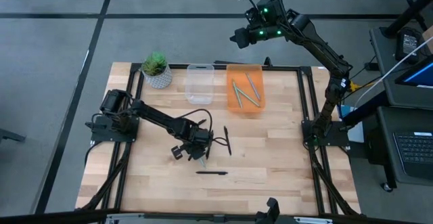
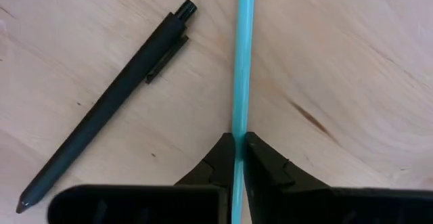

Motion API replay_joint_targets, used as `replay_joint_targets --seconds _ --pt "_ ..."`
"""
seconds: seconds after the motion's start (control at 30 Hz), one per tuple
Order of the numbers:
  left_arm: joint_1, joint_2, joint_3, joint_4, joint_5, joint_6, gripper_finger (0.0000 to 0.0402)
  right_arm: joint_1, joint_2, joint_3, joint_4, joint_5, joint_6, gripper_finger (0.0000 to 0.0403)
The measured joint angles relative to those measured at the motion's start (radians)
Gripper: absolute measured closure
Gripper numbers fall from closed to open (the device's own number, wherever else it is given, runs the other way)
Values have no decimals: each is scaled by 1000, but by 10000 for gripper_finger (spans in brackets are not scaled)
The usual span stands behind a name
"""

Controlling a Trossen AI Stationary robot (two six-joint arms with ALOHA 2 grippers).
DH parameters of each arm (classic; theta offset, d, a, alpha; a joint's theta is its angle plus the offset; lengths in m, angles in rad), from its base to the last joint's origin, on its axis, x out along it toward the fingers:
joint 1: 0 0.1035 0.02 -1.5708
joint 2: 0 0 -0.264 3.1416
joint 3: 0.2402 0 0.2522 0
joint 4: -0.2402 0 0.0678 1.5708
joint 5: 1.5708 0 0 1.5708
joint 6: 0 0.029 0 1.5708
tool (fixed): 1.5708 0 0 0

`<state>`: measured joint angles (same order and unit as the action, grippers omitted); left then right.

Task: Sort pens & pencils
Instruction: Put the light green pencil into the orange bin

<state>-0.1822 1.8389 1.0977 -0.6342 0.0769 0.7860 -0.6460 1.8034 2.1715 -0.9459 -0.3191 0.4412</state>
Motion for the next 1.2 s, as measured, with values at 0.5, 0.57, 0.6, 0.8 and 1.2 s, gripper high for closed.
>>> replay_joint_targets --seconds 0.5,0.57,0.6,0.8,1.2 --pt "-14 -40 8 -80 -23 -51 386 0 0 0 0 1 2 315" --pt "-16 -47 25 -76 -32 -52 386 0 0 0 0 2 16 315" --pt "-20 -53 33 -89 -34 -53 385 0 0 0 0 2 23 315" --pt "-26 -59 102 -144 -36 -72 385 0 0 0 -3 2 29 315" --pt "-37 -59 219 -323 -47 -100 385 -13 0 0 -20 -23 49 315"
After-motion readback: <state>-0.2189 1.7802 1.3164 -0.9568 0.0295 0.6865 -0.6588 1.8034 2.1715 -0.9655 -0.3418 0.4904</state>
